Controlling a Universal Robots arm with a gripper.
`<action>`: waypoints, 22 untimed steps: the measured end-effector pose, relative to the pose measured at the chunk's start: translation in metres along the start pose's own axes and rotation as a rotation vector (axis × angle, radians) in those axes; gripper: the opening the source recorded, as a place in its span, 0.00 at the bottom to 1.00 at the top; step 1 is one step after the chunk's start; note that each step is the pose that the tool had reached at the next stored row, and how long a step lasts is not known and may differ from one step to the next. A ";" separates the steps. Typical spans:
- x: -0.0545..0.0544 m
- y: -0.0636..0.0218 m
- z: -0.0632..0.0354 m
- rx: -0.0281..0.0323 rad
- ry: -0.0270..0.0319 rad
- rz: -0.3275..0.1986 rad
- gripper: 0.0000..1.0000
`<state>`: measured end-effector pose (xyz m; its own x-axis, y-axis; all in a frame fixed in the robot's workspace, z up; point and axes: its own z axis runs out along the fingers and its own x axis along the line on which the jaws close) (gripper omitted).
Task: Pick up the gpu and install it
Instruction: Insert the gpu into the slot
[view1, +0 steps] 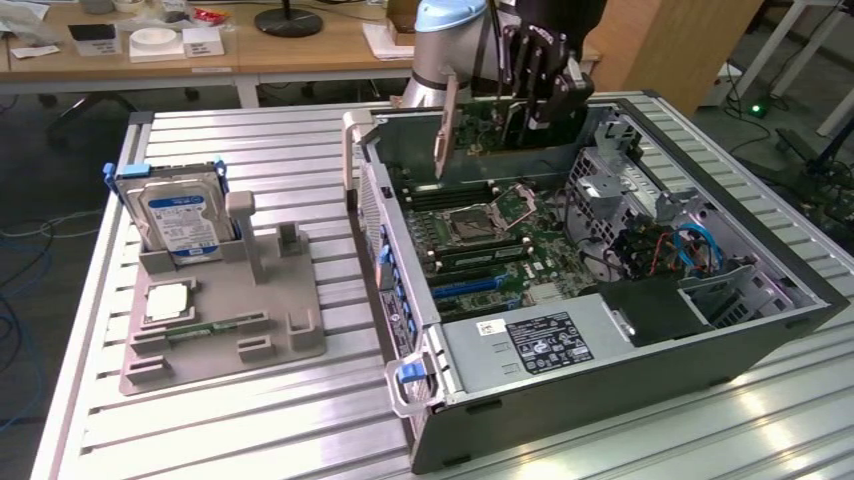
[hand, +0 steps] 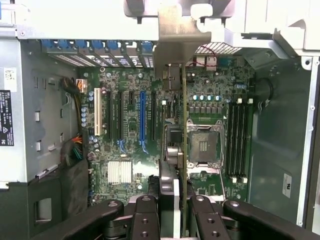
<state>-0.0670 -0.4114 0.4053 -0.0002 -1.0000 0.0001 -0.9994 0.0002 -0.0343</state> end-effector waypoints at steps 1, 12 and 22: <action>0.000 0.0000 0.0007 0.0000 0.0000 0.000 0.28; 0.000 0.0002 0.0067 0.0001 0.0001 0.000 0.28; 0.000 0.0010 0.0137 0.0056 0.0000 0.000 0.28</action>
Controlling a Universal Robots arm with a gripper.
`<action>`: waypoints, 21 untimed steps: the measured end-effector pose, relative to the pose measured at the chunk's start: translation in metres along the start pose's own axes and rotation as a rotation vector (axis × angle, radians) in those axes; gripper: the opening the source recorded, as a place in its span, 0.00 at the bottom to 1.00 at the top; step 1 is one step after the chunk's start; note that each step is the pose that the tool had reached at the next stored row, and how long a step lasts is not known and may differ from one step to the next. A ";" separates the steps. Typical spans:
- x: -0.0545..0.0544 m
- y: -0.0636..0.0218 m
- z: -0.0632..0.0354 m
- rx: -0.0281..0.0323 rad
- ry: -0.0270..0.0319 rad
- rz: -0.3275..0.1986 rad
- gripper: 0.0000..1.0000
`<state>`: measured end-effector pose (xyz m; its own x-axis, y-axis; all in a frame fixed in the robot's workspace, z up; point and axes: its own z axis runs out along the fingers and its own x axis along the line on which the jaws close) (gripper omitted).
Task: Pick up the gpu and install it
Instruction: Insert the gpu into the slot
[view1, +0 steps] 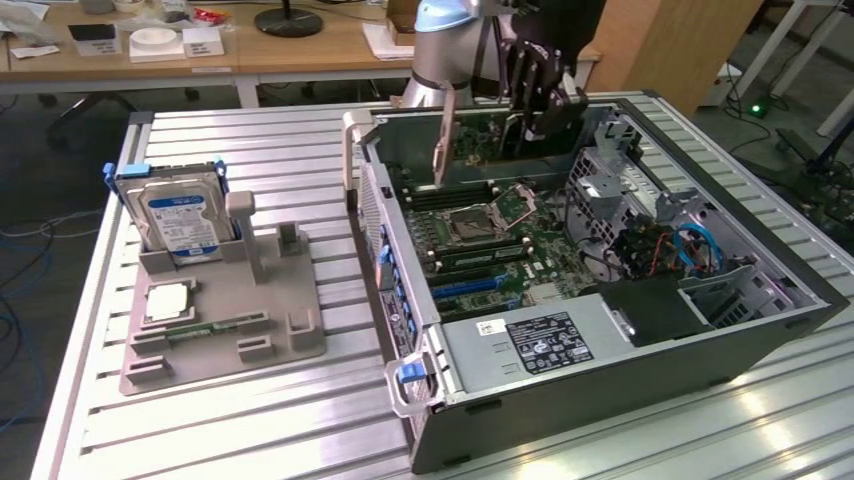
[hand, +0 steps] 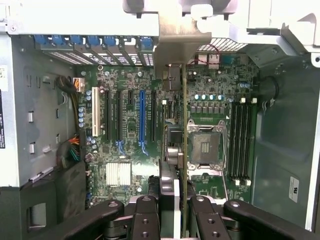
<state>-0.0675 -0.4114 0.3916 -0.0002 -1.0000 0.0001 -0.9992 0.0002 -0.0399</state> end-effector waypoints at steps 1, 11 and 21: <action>0.000 0.0001 0.0011 0.0003 0.0000 0.000 0.28; 0.000 0.0008 0.0129 0.0006 0.0000 0.000 0.28; 0.000 0.0011 0.0186 0.0006 0.0000 0.000 0.28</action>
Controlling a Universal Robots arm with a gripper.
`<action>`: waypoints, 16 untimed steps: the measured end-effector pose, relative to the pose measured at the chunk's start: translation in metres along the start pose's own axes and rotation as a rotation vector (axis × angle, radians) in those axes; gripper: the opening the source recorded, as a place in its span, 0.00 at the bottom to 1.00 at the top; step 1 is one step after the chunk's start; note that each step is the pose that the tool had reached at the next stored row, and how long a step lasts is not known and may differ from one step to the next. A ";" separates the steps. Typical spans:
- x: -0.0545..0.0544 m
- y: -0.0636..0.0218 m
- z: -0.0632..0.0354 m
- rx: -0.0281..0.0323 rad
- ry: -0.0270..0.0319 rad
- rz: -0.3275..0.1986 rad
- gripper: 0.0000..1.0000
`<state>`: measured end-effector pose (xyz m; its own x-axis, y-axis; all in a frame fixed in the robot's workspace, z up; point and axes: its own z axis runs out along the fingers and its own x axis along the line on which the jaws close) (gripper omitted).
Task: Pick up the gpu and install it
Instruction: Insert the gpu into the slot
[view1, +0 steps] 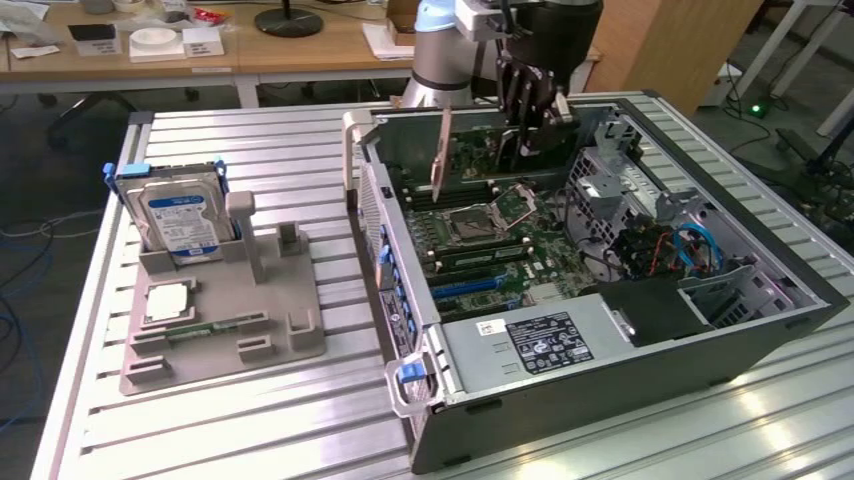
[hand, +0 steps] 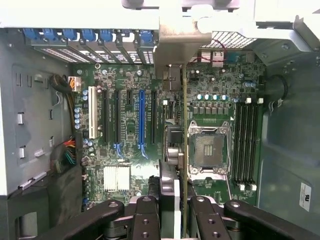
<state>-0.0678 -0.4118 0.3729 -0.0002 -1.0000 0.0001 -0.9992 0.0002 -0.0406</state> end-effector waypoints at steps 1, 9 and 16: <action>0.000 0.0001 0.0006 0.0000 0.0001 0.000 0.28; 0.001 0.0004 0.0067 -0.0001 0.0003 0.001 0.28; 0.005 0.0005 0.0102 0.0000 0.0027 0.001 0.28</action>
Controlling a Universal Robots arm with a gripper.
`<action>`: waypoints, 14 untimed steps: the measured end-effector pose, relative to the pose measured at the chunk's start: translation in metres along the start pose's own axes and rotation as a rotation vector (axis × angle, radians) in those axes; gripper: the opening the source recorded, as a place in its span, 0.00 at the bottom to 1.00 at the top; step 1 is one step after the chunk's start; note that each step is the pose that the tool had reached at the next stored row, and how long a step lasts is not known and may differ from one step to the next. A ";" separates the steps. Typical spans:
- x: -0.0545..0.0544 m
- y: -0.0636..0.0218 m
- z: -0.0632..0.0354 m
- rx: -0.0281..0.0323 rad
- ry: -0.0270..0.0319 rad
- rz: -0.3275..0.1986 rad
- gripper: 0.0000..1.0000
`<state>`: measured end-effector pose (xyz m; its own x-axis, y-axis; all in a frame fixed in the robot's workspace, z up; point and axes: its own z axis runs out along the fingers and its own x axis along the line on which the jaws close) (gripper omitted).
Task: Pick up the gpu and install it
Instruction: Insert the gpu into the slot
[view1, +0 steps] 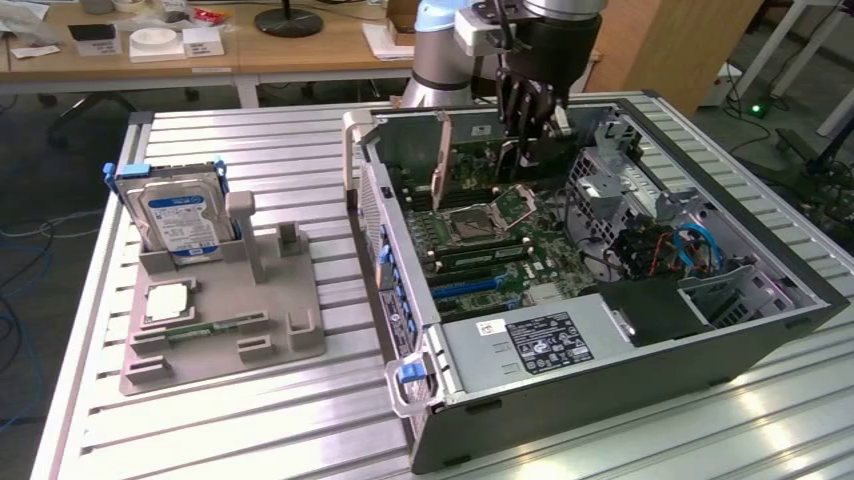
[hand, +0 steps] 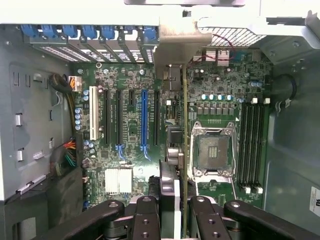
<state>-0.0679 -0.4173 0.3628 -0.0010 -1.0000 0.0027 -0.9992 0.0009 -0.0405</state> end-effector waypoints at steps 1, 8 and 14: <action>0.001 0.0000 0.0005 0.0000 0.0000 0.000 0.28; 0.009 0.0002 0.0055 0.0001 0.0006 0.002 0.28; 0.010 0.0003 0.0088 0.0000 0.0013 0.003 0.28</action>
<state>-0.0679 -0.4270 0.3540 -0.0038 -1.0000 0.0039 -0.9992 0.0037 -0.0405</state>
